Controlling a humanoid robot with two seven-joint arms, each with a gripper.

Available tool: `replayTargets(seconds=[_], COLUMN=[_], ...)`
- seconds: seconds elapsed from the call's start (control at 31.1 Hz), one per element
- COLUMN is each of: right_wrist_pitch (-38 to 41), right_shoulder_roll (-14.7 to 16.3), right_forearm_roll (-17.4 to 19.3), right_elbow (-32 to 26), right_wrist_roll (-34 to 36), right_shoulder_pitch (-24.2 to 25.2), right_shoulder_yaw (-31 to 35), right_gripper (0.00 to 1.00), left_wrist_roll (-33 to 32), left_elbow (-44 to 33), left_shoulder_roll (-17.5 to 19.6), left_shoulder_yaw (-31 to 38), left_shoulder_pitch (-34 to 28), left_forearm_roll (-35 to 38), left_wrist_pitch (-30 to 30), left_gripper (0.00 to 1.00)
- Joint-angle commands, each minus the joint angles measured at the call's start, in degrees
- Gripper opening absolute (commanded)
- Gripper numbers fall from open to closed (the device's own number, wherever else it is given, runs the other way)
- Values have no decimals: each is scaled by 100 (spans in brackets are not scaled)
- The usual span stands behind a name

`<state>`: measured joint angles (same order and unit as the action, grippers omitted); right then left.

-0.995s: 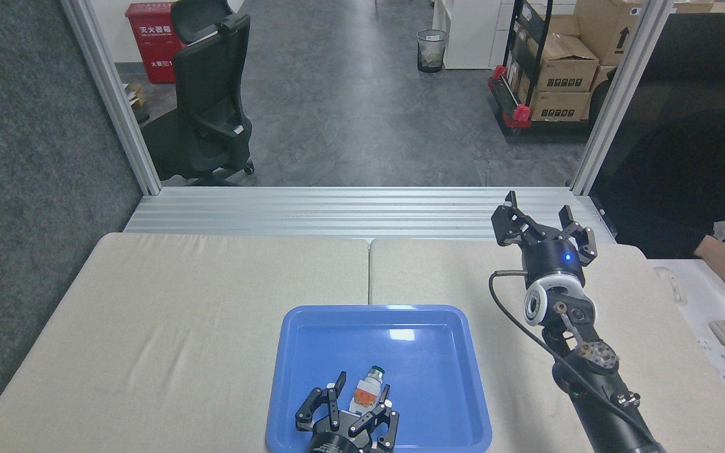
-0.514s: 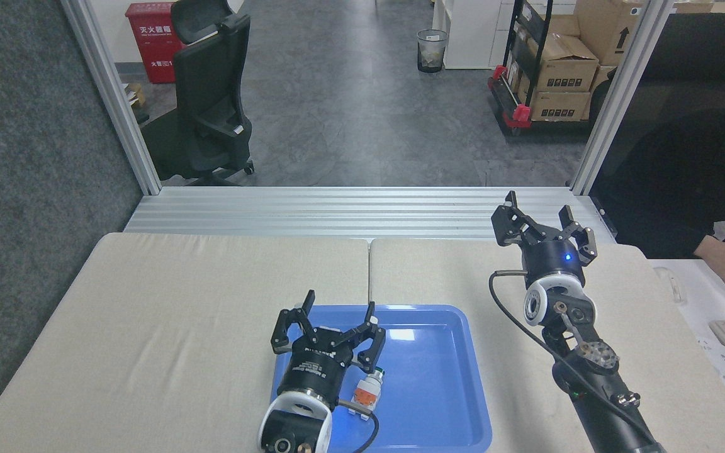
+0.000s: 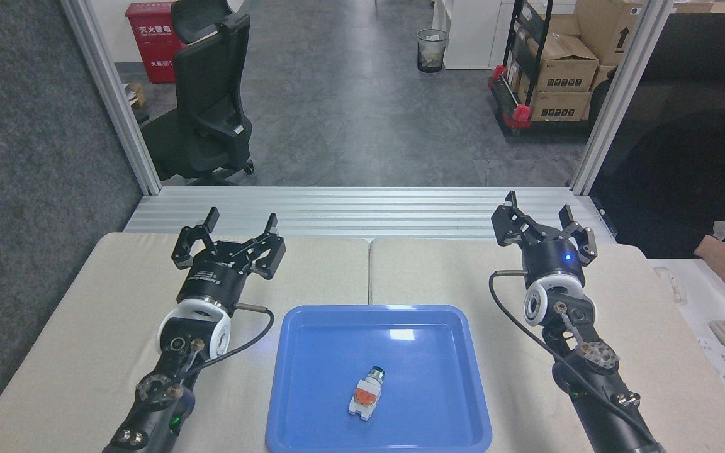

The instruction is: Pick up switch part and place in tray

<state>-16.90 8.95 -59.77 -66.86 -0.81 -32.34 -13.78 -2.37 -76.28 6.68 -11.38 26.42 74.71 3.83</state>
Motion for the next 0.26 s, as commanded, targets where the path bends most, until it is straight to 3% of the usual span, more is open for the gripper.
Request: replayTargets(seconds=[0.0,0.22], right_wrist_pitch=[3,3], right_shoulder_roll=[1,1], right_forearm_roll=[1,1], right_elbow=[-3,-3], right_wrist_roll=[2,11], right_shoulder_pitch=[0,0], right_shoulder_yaw=[-2,-2], right_gripper=[100,100], left_wrist_roll=[149,113], left_elbow=[1300,1256], left_shoulder_roll=[1134,1126], left_shoulder_yaw=[1165,1165], left_shoulder_pitch=[347,399], left_forearm_roll=[-299,-370], left_wrist_pitch=[-6,-85], left_gripper=[100,100])
